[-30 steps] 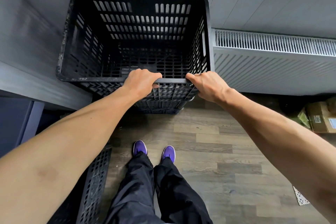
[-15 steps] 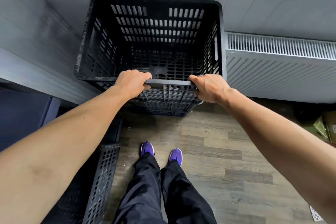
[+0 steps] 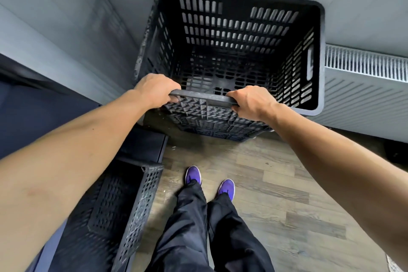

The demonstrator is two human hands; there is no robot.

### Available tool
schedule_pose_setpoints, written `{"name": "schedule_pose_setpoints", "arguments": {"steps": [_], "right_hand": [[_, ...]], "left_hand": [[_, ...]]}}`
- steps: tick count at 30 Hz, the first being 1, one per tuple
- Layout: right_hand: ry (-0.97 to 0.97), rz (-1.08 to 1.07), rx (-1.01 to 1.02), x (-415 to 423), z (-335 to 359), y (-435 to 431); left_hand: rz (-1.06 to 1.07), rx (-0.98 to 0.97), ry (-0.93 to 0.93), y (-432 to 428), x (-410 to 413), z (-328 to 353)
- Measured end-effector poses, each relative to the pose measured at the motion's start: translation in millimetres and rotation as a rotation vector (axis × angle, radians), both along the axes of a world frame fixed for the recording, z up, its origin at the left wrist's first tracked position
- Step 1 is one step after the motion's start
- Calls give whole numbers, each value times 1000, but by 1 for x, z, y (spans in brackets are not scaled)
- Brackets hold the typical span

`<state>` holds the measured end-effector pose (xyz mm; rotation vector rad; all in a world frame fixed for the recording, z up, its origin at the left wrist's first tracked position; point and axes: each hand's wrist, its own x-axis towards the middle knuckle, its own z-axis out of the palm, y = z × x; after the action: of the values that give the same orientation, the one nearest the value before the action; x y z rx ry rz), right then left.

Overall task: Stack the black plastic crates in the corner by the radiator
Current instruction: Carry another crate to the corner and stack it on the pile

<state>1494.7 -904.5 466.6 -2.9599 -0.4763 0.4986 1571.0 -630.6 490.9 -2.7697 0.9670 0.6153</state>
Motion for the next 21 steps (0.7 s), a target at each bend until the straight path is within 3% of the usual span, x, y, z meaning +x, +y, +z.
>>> {"name": "schedule_pose_setpoints", "arguments": {"steps": [21], "right_hand": [[-201, -116, -78, -24, 12, 26]], "left_hand": [[-172, -158, -186, 24, 10, 13]]}}
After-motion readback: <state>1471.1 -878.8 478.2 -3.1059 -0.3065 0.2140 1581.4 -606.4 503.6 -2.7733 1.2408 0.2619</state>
